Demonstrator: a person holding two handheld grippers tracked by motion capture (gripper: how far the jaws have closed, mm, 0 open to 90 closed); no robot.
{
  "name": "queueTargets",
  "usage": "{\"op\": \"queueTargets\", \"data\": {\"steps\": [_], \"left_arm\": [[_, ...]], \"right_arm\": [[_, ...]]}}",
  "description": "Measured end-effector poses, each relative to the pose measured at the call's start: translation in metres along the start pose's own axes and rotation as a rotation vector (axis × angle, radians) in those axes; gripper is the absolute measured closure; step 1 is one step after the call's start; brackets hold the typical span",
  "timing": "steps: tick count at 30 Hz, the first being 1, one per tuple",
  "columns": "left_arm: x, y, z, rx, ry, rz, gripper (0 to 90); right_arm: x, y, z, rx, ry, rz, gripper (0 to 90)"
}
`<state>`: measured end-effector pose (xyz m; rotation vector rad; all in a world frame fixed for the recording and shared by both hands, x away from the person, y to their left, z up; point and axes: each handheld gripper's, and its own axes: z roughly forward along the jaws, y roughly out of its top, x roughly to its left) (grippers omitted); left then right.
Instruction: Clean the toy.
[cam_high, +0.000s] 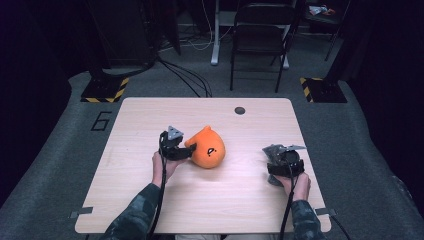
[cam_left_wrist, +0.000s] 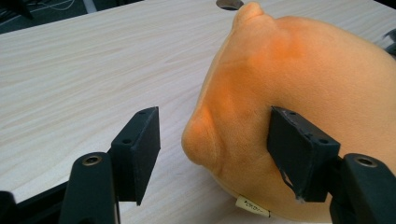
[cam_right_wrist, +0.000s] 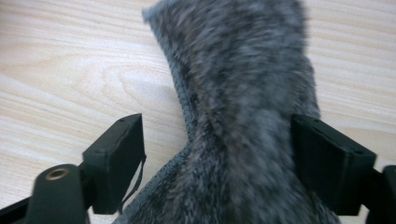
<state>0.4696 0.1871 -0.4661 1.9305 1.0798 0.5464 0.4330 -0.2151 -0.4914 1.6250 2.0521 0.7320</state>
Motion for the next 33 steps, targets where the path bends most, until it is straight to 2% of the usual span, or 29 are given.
{"op": "queueTargets", "data": {"steps": [2,10,14,18,24,26,29,33], "left_arm": [[0.0,0.001,-0.001,-0.002,-0.002,-0.001,32.0],[0.0,0.006,-0.012,-0.02,-0.011,-0.014,23.1],[0.001,0.006,-0.023,-0.037,-0.018,-0.028,18.0],[0.003,0.001,-0.035,-0.039,-0.018,-0.019,15.8],[0.014,-0.024,-0.052,-0.008,0.01,-0.036,14.8],[0.018,-0.035,-0.057,0.017,0.028,-0.017,13.7],[0.021,-0.052,-0.062,0.046,0.036,-0.027,12.8],[0.022,-0.072,-0.062,0.096,0.048,0.001,12.4]], "right_arm": [[0.0,0.001,-0.003,-0.003,0.007,0.012,15.9],[-0.002,0.003,-0.025,-0.04,0.031,0.011,14.0],[-0.004,0.001,-0.04,-0.073,0.039,0.0,11.8],[-0.008,-0.008,-0.055,-0.098,0.035,-0.023,8.7],[-0.019,-0.032,-0.066,-0.093,0.024,-0.004,4.0],[-0.023,-0.042,-0.065,-0.081,0.021,-0.002,2.7],[-0.029,-0.056,-0.063,-0.058,0.005,0.007,1.1],[-0.032,-0.071,-0.058,-0.033,-0.001,0.01,0.0]]}}
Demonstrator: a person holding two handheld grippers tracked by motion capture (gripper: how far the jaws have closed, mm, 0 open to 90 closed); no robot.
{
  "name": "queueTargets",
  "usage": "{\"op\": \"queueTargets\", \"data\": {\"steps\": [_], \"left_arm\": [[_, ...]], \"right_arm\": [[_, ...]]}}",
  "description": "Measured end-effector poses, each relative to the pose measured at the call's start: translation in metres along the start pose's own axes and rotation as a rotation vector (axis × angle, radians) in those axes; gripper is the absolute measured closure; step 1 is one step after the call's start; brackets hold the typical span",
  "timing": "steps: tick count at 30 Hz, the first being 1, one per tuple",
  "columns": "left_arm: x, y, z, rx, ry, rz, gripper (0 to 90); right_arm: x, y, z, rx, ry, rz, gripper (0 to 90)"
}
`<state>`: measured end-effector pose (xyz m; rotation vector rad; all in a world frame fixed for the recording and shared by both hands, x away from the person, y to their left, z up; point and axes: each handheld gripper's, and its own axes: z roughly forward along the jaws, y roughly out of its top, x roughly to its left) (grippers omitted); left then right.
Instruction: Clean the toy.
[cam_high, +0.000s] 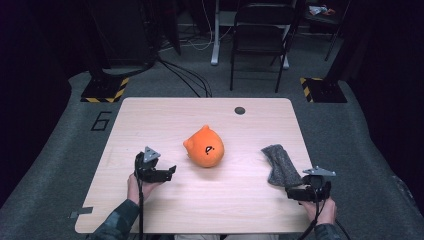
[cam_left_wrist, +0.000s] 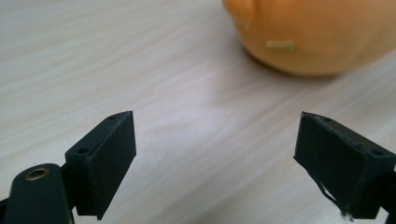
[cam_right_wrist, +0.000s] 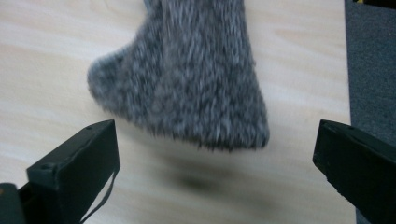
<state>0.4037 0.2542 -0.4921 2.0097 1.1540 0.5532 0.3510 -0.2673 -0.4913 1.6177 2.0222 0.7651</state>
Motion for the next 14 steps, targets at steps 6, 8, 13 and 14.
{"op": "queueTargets", "data": {"steps": [6,8,13,14], "left_arm": [[0.005,-0.017,0.007,0.055,0.007,0.02,12.0],[0.008,-0.02,0.01,0.06,0.012,0.002,12.0],[0.01,-0.024,0.015,0.094,0.02,0.038,11.9],[0.011,-0.025,0.017,0.105,0.022,0.042,11.9]], "right_arm": [[-0.001,-0.023,0.01,0.02,-0.028,-0.029,0.0],[-0.002,-0.026,0.013,0.026,-0.045,-0.034,0.0],[-0.014,-0.036,0.014,-0.017,0.014,-0.018,0.0],[-0.016,-0.038,0.014,-0.04,0.017,-0.018,0.0]]}}
